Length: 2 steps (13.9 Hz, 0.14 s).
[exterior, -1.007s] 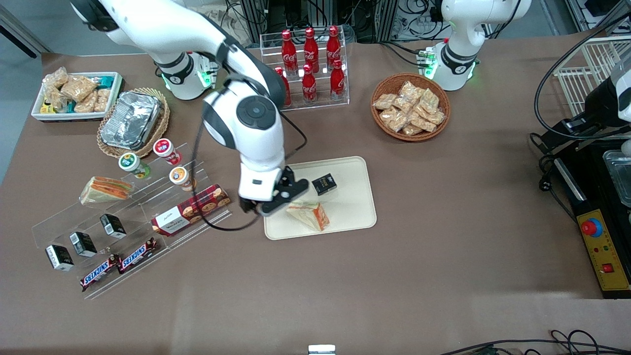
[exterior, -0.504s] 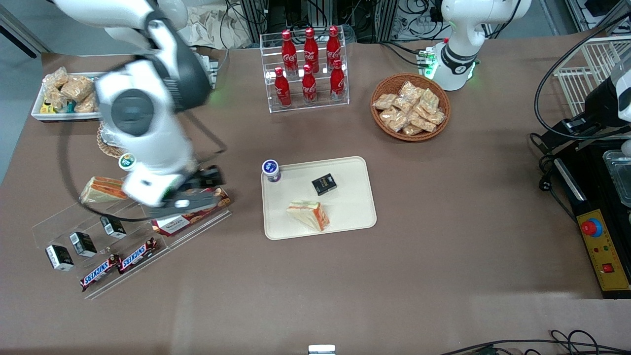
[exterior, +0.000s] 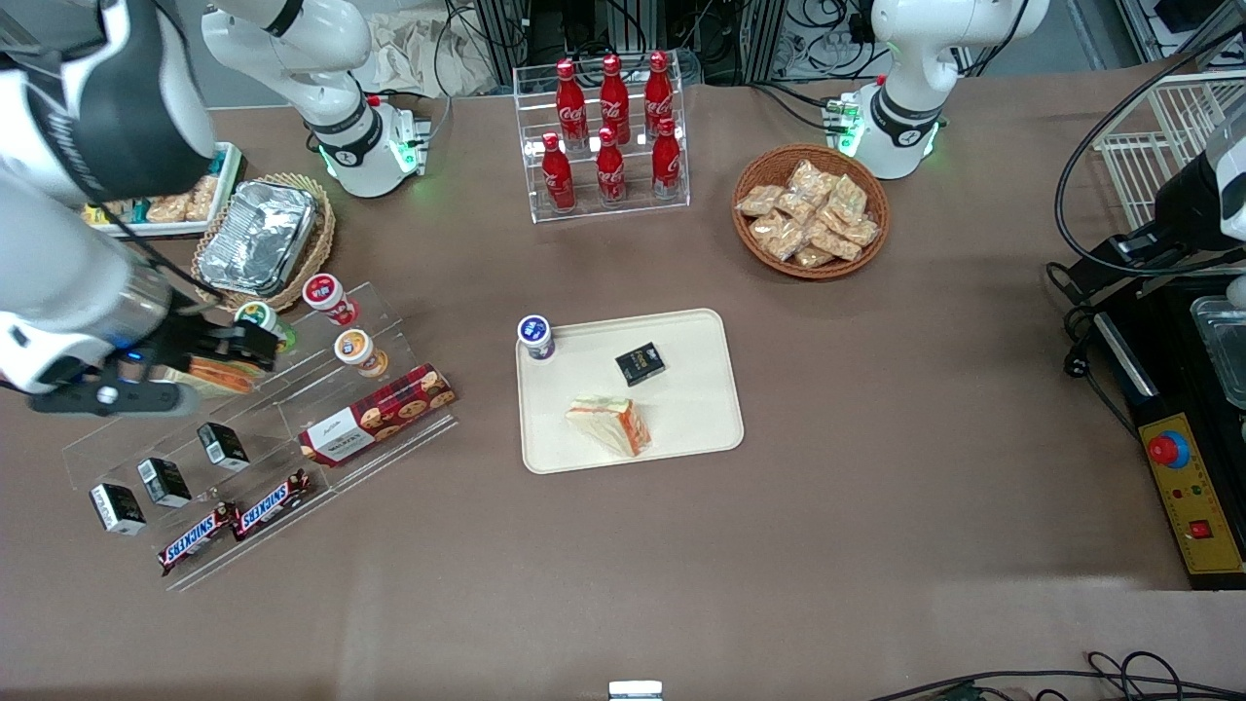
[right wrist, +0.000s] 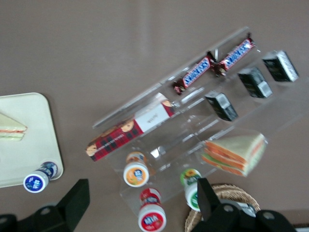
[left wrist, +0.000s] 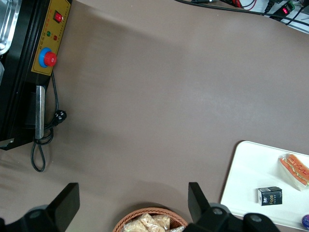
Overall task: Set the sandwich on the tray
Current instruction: 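Open the right gripper and withdraw it back toward the rack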
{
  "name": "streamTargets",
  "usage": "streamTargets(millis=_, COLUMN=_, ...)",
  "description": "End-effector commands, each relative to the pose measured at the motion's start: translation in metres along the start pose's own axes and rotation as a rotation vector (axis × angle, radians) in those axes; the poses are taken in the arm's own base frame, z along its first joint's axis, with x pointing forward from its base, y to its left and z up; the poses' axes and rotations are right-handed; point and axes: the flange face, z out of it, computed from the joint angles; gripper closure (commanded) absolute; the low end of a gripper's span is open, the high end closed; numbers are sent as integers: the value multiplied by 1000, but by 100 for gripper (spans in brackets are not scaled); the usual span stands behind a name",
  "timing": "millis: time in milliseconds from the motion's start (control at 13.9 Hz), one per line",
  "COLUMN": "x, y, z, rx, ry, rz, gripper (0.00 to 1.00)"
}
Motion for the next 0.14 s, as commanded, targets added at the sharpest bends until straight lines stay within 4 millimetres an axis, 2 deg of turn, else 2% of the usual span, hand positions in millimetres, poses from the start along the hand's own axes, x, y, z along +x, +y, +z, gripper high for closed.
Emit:
streamTargets(millis=0, x=-17, y=30, z=-9, rx=18, ry=-13, rz=71, gripper=1)
streamTargets(millis=72, x=-19, y=41, z=-9, rx=53, ry=-15, rz=96, gripper=1)
